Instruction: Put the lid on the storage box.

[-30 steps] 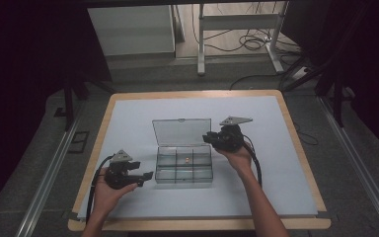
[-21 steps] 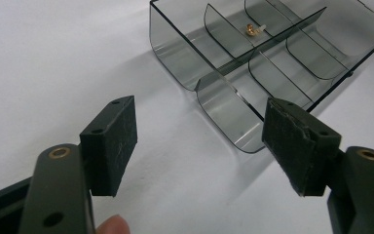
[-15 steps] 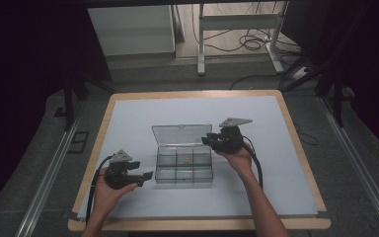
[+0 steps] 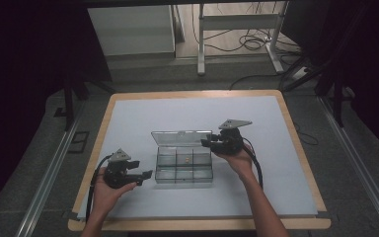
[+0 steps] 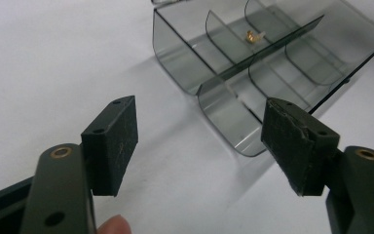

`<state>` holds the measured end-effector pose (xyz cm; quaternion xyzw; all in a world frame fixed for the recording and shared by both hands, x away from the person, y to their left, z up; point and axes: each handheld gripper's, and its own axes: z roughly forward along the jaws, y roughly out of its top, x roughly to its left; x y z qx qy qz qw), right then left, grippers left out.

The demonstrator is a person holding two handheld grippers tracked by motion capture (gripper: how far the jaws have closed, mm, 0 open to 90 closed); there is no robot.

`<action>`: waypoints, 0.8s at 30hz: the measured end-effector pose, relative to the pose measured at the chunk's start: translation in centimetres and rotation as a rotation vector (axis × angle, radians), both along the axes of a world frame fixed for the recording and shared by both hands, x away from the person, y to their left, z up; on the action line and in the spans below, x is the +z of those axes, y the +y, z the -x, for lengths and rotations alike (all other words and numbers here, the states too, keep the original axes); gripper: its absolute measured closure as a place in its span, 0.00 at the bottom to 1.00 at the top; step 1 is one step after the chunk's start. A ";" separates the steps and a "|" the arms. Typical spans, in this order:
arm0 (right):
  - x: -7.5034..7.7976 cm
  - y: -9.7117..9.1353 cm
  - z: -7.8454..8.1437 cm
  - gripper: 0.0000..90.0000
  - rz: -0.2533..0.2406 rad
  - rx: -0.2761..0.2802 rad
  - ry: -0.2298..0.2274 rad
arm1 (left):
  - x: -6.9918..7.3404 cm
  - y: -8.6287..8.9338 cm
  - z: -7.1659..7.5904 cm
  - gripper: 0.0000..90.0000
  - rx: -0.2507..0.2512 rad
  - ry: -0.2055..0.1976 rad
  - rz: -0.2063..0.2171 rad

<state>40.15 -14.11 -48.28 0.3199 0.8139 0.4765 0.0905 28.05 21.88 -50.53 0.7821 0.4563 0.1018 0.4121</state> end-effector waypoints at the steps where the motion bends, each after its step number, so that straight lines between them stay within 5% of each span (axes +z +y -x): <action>1: 0.0 0.0 0.0 0.67 0.002 0.002 0.000 | 0.2 0.1 0.1 0.34 0.003 -0.007 0.004; 6: 0.0 0.0 0.1 0.65 0.003 0.010 0.000 | 0.9 0.2 0.2 0.41 0.010 -0.035 0.035; 16: 0.0 -0.1 0.3 0.64 0.010 0.021 0.005 | 1.9 -0.8 -0.7 0.95 -0.014 -0.055 0.052; 24: 0.1 -0.1 0.3 0.63 0.013 0.024 0.008 | 3.3 -1.6 -1.7 1.00 0.008 -0.146 0.070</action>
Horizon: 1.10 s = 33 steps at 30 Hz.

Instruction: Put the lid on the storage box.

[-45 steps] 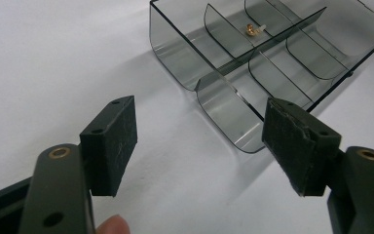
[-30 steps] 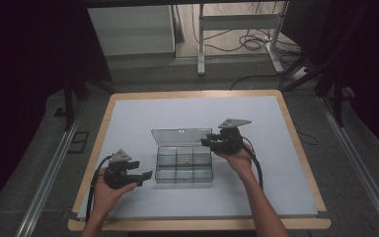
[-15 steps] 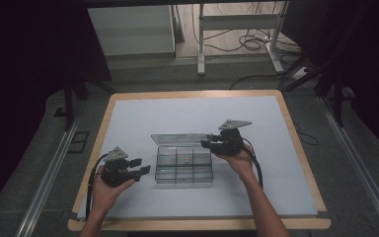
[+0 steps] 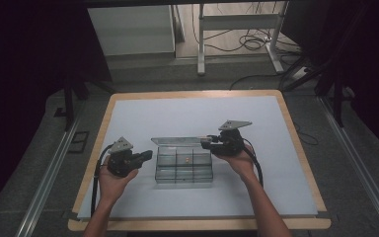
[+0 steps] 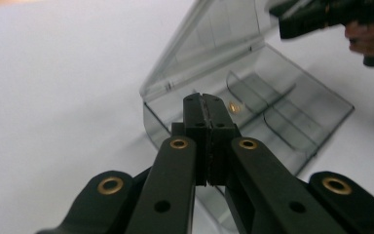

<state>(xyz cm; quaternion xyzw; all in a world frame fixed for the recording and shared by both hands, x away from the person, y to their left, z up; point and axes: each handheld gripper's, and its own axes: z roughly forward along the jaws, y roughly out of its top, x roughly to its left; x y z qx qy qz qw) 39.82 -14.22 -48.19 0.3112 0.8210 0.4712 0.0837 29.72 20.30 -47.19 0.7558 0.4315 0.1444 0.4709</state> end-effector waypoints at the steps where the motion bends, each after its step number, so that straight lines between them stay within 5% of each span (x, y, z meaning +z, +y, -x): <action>1: 0.0 0.0 0.0 0.63 -0.001 -0.001 0.001 | 0.2 0.0 -0.1 1.00 0.004 -0.007 0.004; 10: 0.0 -0.1 -0.1 0.63 0.000 0.000 0.003 | 1.7 -1.0 -1.0 1.00 0.000 -0.046 0.021; 20: 0.0 -0.2 0.0 0.61 0.003 0.002 0.005 | 1.5 -1.5 -0.9 1.00 -0.001 -0.055 0.026; 33: 0.3 -1.6 0.6 0.47 0.005 -0.028 0.001 | 1.2 -1.9 -1.0 1.00 -0.006 -0.046 0.023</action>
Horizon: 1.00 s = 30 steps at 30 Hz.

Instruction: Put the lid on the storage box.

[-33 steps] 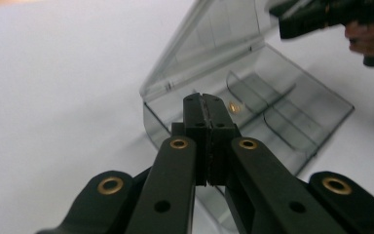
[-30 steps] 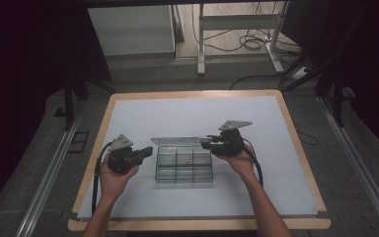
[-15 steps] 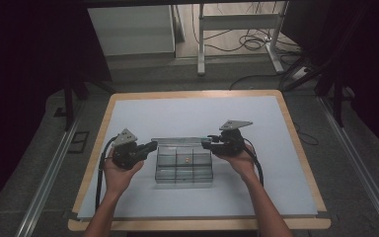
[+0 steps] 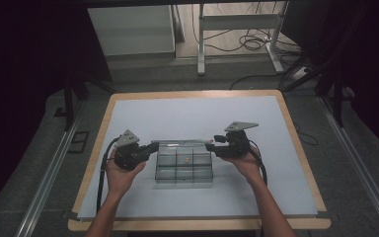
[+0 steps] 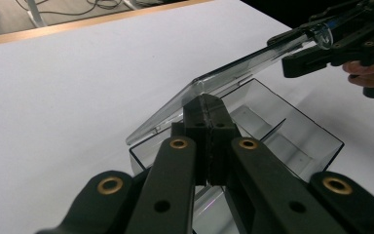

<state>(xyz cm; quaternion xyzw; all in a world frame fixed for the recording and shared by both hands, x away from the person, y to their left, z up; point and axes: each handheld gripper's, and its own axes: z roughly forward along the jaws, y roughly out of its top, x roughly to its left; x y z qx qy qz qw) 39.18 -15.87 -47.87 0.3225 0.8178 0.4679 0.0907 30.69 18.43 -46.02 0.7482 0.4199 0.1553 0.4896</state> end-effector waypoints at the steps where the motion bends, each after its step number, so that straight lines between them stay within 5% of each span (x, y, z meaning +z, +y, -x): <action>1: 0.1 -0.3 0.1 0.46 0.006 -0.001 0.001 | 0.0 0.0 0.0 1.00 0.000 0.000 0.000; 13: 0.7 -3.2 0.8 0.45 0.009 -0.063 -0.014 | -0.3 0.0 0.3 1.00 0.004 -0.007 0.003; 30: -0.2 -4.9 0.6 0.45 0.006 -0.134 0.001 | -0.4 0.0 1.1 1.00 0.002 -0.011 0.004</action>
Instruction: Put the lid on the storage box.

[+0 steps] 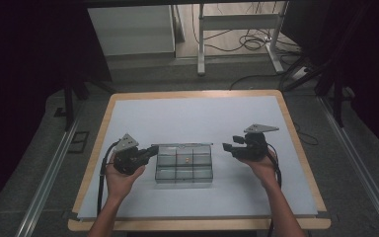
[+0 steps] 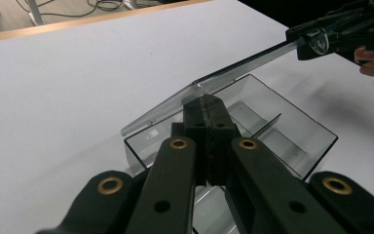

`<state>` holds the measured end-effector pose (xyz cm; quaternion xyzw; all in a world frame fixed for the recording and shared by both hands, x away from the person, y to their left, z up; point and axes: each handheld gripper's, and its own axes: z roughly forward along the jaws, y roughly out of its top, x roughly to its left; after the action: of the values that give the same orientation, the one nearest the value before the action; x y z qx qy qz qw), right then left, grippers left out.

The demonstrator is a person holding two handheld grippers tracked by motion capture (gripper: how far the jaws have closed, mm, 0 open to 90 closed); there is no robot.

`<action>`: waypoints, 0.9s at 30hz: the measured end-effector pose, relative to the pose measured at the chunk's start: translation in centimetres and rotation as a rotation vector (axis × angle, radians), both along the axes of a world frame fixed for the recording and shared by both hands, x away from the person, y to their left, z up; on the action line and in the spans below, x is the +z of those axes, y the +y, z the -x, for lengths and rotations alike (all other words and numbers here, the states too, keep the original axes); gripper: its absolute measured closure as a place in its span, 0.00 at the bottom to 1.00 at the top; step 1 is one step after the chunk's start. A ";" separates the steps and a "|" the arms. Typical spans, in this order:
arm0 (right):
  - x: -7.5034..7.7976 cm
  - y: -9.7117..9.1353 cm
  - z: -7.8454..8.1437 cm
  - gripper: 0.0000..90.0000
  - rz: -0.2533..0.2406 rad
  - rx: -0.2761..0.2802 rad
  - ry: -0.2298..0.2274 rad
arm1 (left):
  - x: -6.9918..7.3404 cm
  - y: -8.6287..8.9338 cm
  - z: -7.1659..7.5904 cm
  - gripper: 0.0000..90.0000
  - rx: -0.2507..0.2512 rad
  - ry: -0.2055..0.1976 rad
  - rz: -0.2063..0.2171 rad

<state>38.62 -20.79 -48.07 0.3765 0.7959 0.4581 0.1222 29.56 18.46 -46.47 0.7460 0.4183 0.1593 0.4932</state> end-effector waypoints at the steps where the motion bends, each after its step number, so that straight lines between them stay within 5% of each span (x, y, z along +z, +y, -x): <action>1: 0.0 0.0 0.0 0.45 0.002 -0.002 0.000 | 0.0 0.0 0.1 1.00 -0.001 -0.001 -0.002; 27: -1.0 -0.3 0.1 0.44 -0.007 -0.009 0.011 | -2.2 -0.7 3.0 1.00 -0.043 0.042 -0.064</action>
<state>38.55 -21.11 -49.08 0.3830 0.7932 0.4584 0.1185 26.52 17.79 -48.70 0.7732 0.4072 0.1465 0.4636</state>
